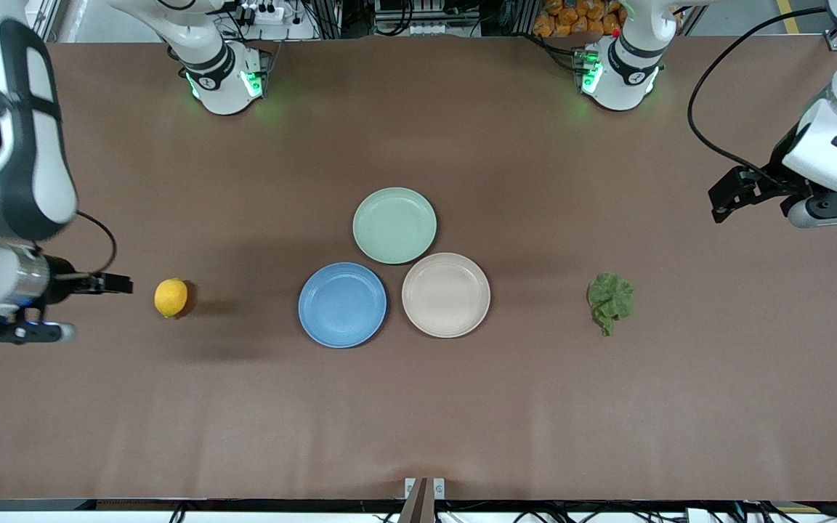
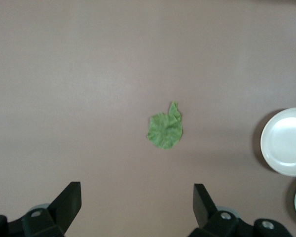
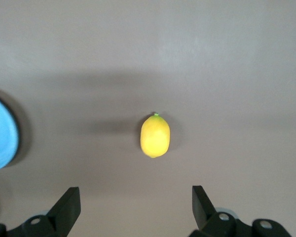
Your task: Pick lemon and lettuce from blue and beige plates
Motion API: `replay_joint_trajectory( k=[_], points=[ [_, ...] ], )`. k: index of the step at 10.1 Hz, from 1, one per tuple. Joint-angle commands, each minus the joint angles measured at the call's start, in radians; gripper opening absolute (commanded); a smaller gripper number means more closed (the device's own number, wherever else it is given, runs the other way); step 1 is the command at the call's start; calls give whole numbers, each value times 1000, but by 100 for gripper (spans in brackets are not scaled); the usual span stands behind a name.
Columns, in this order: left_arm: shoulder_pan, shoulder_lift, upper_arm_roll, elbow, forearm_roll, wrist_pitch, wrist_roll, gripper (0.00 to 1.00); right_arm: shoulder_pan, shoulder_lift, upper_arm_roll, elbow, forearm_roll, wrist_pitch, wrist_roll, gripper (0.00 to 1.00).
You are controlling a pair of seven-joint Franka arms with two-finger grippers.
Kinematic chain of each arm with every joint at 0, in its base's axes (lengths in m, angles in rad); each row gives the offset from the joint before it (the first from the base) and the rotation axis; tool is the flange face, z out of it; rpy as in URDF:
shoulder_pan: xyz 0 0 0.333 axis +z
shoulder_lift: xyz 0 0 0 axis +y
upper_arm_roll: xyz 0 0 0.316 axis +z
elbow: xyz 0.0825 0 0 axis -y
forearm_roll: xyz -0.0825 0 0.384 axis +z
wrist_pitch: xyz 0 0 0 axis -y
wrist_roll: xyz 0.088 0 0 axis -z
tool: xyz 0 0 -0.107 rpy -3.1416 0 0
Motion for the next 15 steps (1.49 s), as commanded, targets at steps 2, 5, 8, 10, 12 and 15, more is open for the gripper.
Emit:
replay_joint_trajectory(
  k=[2,5,8,10,12,15],
  points=[
    [3,-57,18,-51,-31,-33,38,100,-6,-226,13,-28,9,-140,-3,100],
    [3,-75,20,-42,-23,-33,44,100,9,-279,41,-11,6,-266,197,100],
    [7,-69,12,-38,-17,-30,46,100,9,-279,50,-18,7,-234,205,100],
    [4,-67,12,-31,-15,-30,41,100,9,-279,50,-23,7,-214,204,100],
    [10,-66,12,-31,-18,-32,46,100,9,-285,50,-38,7,-199,188,100],
    [7,-55,12,-30,-17,-32,47,100,8,-296,51,-60,7,-173,145,100]
  ],
)
